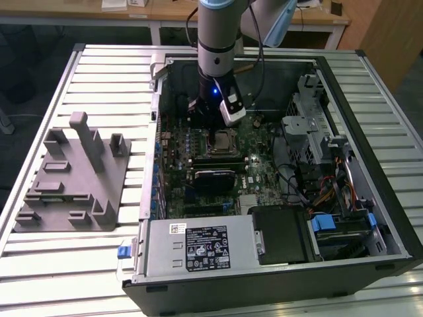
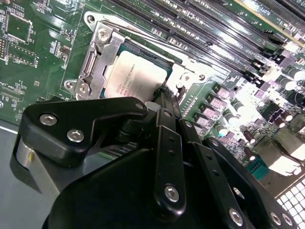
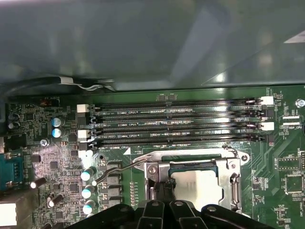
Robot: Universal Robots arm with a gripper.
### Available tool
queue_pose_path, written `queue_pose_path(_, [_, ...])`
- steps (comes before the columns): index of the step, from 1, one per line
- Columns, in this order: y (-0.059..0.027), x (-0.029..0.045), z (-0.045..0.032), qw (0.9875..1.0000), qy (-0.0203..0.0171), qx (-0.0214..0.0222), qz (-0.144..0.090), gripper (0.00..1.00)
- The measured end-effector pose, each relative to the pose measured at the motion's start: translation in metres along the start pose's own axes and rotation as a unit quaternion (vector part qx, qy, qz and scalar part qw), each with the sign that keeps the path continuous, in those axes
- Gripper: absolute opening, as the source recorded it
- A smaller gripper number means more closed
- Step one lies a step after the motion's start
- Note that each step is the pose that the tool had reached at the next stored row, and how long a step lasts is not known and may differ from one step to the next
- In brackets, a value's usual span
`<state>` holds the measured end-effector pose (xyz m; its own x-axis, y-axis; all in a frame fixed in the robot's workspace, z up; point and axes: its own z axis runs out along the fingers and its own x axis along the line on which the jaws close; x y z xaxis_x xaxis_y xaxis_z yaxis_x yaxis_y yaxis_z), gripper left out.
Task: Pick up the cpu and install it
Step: 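Close the cpu cover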
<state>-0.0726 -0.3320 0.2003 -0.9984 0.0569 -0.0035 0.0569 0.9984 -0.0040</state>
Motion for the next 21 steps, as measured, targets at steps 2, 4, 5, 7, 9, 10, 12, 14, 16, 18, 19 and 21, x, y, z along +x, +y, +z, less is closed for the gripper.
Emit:
queue_pose_path(2, [0.0,0.0002,0.0003,1.0,-0.0001,-0.0001,0.0,0.11])
queue_pose_path(4, [0.0,0.0008,0.0007,1.0,-0.0001,-0.0002,0.0,0.11])
queue_pose_path(5, [0.0,0.0011,0.0008,1.0,-0.0001,-0.0001,0.0,0.11])
queue_pose_path(7, [0.0,0.002,0.0011,1.0,-0.0001,-0.0002,0.0,0.11])
queue_pose_path(9, [-0.0001,0.003,0.0012,1.0,-0.0001,-0.0002,0.0,0.11])
queue_pose_path(10, [-0.0002,0.0035,0.0012,1.0,-0.0001,-0.0001,0.0,0.11])
queue_pose_path(12, [-0.0002,0.0039,0.0013,1.0,0.0,-0.0001,0.0,0.11])
queue_pose_path(14, [-0.0002,0.0039,0.0013,1.0,-0.0001,-0.0001,0.0,0.11])
queue_pose_path(16, [-0.0002,0.0039,0.0014,1.0,-0.0001,-0.0001,0.0,0.11])
queue_pose_path(18, [-0.0002,0.0039,0.0017,1.0,-0.0001,-0.0002,0.0,0.11])
queue_pose_path(19, [-0.0002,0.0039,0.0021,1.0,-0.0001,-0.0001,0.0,0.11])
queue_pose_path(21, [-0.0003,0.004,0.0026,1.0,0.0001,0.0001,0.0,0.11])
